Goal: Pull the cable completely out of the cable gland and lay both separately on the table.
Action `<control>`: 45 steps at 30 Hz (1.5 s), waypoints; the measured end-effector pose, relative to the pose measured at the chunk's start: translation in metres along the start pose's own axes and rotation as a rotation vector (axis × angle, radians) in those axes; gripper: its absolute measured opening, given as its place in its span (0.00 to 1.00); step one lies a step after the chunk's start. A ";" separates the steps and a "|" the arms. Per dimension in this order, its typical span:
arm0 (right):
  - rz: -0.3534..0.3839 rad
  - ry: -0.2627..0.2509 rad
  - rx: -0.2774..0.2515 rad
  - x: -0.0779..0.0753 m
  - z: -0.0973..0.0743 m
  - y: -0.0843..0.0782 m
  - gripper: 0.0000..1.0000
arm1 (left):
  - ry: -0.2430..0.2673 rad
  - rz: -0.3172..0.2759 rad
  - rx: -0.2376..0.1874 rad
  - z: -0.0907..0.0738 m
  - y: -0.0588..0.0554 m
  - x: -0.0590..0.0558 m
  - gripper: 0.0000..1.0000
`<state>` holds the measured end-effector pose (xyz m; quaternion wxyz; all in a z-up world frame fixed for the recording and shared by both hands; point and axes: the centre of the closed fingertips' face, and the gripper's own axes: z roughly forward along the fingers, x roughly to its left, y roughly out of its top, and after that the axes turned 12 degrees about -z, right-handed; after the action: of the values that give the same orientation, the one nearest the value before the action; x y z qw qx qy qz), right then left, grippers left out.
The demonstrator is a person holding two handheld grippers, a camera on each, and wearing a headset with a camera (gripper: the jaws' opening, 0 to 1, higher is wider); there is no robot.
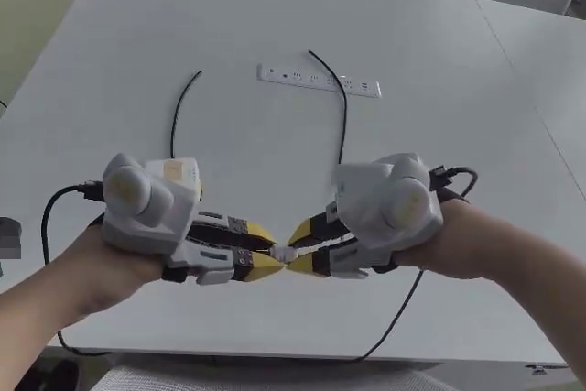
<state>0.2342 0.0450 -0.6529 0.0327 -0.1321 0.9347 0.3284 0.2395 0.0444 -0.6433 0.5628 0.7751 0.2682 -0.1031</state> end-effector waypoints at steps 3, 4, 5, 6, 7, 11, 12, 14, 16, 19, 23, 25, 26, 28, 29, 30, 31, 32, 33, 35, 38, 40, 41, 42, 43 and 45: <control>0.044 -0.002 -0.036 -0.002 -0.005 0.001 0.09 | 0.000 -0.008 -0.007 -0.002 0.002 -0.002 0.15; 0.077 -0.011 -0.064 -0.004 -0.008 0.003 0.09 | 0.000 0.000 -0.016 -0.002 0.004 -0.003 0.15; 0.105 -0.010 -0.086 -0.005 -0.010 0.004 0.10 | 0.001 0.003 -0.017 -0.003 0.004 -0.003 0.15; 0.152 -0.002 -0.118 -0.006 -0.013 0.005 0.11 | 0.001 0.008 -0.023 -0.003 0.005 -0.004 0.15; 0.183 -0.003 -0.141 -0.008 -0.016 0.007 0.12 | -0.001 0.014 -0.029 -0.004 0.006 -0.004 0.15; 0.347 0.048 -0.258 -0.012 -0.023 0.008 0.15 | -0.003 0.023 -0.049 -0.005 0.010 -0.008 0.15; 0.376 0.062 -0.277 -0.013 -0.024 0.008 0.15 | -0.004 0.028 -0.052 -0.005 0.011 -0.009 0.15; 0.441 0.108 -0.328 -0.014 -0.024 0.010 0.16 | -0.006 0.031 -0.051 -0.005 0.012 -0.010 0.15; 0.503 0.144 -0.381 -0.017 -0.024 0.012 0.15 | -0.007 0.031 -0.048 -0.004 0.012 -0.011 0.15; 0.562 0.213 -0.427 -0.016 -0.022 0.014 0.17 | -0.005 0.035 -0.046 -0.003 0.012 -0.011 0.15; 0.593 0.214 -0.421 -0.021 -0.021 0.013 0.17 | -0.001 0.045 -0.035 -0.002 0.012 -0.011 0.15; 0.607 0.280 -0.434 -0.011 -0.022 0.018 0.16 | -0.001 0.044 -0.031 -0.001 0.013 -0.012 0.15; 0.611 0.311 -0.426 -0.006 -0.022 0.017 0.17 | -0.002 0.045 -0.031 -0.001 0.014 -0.012 0.15; 0.632 0.357 -0.437 0.000 -0.022 0.019 0.17 | -0.004 0.052 -0.030 0.001 0.015 -0.012 0.15; 0.646 0.370 -0.440 0.001 -0.021 0.018 0.17 | -0.004 0.051 -0.028 0.001 0.015 -0.012 0.15; 0.655 0.375 -0.450 0.000 -0.021 0.017 0.17 | -0.004 0.052 -0.024 0.002 0.014 -0.012 0.15; 0.684 0.390 -0.472 0.000 -0.022 0.018 0.18 | -0.003 0.059 -0.020 0.003 0.014 -0.012 0.15; 0.718 0.420 -0.486 0.002 -0.023 0.018 0.18 | 0.001 0.070 -0.019 0.003 0.014 -0.012 0.15; 0.714 0.418 -0.488 0.001 -0.022 0.015 0.17 | 0.006 0.070 -0.021 0.004 0.015 -0.012 0.15; 0.722 0.409 -0.500 -0.003 -0.020 0.013 0.12 | 0.004 0.071 -0.029 0.004 0.017 -0.012 0.15; 0.742 0.427 -0.519 -0.003 -0.021 0.015 0.09 | 0.012 0.067 -0.029 0.004 0.018 -0.011 0.15; 0.755 0.438 -0.525 -0.003 -0.021 0.015 0.09 | 0.016 0.066 -0.030 0.004 0.018 -0.010 0.15; 0.756 0.441 -0.528 -0.003 -0.022 0.015 0.09 | 0.016 0.067 -0.030 0.004 0.018 -0.010 0.15; 0.756 0.445 -0.531 -0.003 -0.022 0.016 0.09 | 0.017 0.072 -0.028 0.005 0.018 -0.010 0.15; 0.755 0.447 -0.532 -0.003 -0.022 0.015 0.09 | 0.018 0.078 -0.027 0.005 0.018 -0.010 0.15; 0.719 0.429 -0.533 -0.002 -0.021 0.016 0.08 | 0.020 0.070 -0.026 0.005 0.017 -0.009 0.15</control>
<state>0.2325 0.0437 -0.6264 -0.3106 0.1303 0.7904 0.5116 0.2419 0.0330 -0.6269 0.5733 0.7776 0.2478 -0.0720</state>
